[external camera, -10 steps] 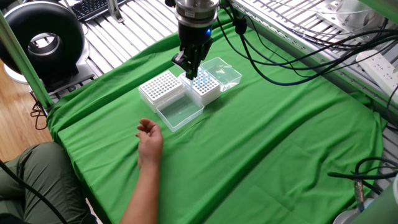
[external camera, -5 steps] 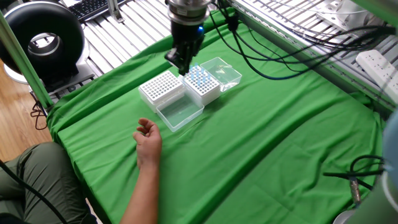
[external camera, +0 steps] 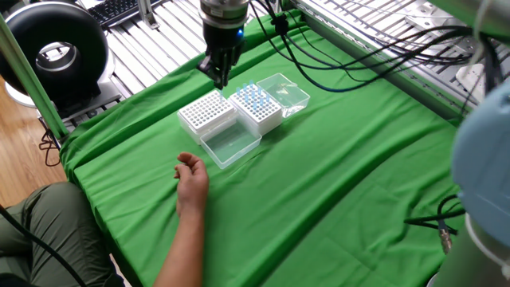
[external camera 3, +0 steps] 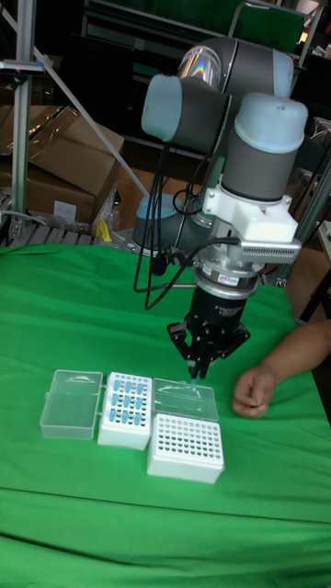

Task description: Insert a medium pipette tip into the holder for medium pipette tips

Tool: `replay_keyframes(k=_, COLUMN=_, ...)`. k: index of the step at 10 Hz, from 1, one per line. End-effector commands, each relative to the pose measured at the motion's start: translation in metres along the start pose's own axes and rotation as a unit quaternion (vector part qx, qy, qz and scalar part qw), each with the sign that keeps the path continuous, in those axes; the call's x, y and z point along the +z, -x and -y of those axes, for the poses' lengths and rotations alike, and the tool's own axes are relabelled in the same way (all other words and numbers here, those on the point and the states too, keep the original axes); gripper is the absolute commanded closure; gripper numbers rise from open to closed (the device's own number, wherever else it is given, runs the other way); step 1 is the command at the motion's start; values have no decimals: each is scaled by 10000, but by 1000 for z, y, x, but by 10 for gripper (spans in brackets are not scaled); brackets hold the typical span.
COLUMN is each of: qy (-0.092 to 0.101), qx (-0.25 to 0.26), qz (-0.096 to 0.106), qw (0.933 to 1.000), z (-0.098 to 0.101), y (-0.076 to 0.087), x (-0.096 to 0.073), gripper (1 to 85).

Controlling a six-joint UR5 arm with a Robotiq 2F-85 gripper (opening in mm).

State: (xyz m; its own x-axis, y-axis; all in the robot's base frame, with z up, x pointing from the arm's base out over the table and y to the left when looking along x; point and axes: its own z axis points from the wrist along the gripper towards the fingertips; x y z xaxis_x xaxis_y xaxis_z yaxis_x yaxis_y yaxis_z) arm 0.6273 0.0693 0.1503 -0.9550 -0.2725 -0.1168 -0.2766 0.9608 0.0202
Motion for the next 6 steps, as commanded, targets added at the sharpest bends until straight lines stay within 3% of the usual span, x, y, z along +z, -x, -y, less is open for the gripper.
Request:
replay_keyframes(k=1, qy=-141, qx=-214, qz=159, qw=9995, z=18, y=18, x=12, gripper=847)
replay_keyframes(k=6, qy=-184, qx=-319, qz=184, qw=9992, z=26, y=9, x=20, gripper=847)
